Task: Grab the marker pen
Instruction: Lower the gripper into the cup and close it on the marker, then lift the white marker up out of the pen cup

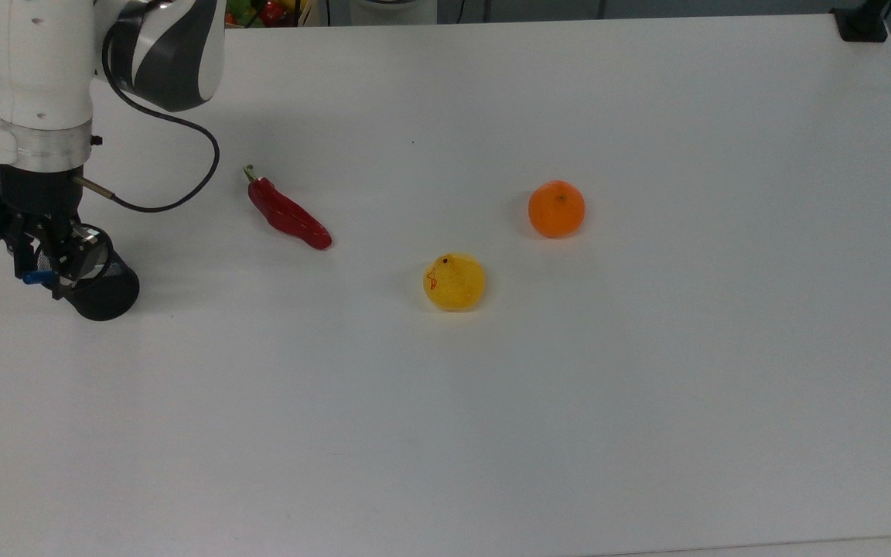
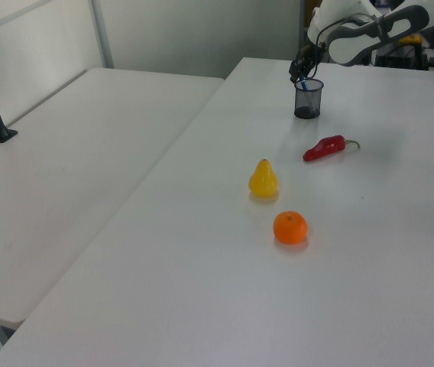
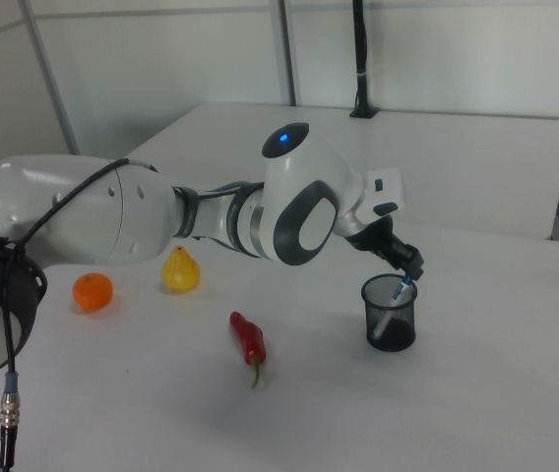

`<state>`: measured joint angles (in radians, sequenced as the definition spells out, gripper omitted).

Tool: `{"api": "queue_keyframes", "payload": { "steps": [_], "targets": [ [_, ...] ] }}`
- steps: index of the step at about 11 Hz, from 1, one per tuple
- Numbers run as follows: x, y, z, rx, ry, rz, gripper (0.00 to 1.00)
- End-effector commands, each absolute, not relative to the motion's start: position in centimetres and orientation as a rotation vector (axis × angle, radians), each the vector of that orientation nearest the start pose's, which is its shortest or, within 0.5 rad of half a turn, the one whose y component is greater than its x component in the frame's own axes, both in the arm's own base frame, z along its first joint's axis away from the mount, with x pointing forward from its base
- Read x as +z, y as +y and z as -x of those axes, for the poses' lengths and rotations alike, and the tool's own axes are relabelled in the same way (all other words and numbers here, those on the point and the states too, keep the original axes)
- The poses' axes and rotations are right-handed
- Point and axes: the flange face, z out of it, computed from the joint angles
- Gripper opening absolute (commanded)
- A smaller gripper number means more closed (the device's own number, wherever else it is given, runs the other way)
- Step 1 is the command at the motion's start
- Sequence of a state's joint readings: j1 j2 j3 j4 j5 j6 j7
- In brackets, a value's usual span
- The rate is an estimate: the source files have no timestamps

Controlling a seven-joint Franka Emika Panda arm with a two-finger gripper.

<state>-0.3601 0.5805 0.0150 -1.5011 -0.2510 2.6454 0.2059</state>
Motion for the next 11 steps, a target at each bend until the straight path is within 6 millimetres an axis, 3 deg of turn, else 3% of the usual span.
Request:
{"api": "queue_keyframes", "payload": {
  "steps": [1,7,11],
  "targets": [
    [40.4,-24.8,-70.9,-1.057,0.584,3.125,0.0],
    [41.4,-24.8,-70.8,-1.079,0.597,3.111,0.0],
    [46.7,-25.2,-71.3,-1.219,0.724,2.999,0.0]
  ]
}}
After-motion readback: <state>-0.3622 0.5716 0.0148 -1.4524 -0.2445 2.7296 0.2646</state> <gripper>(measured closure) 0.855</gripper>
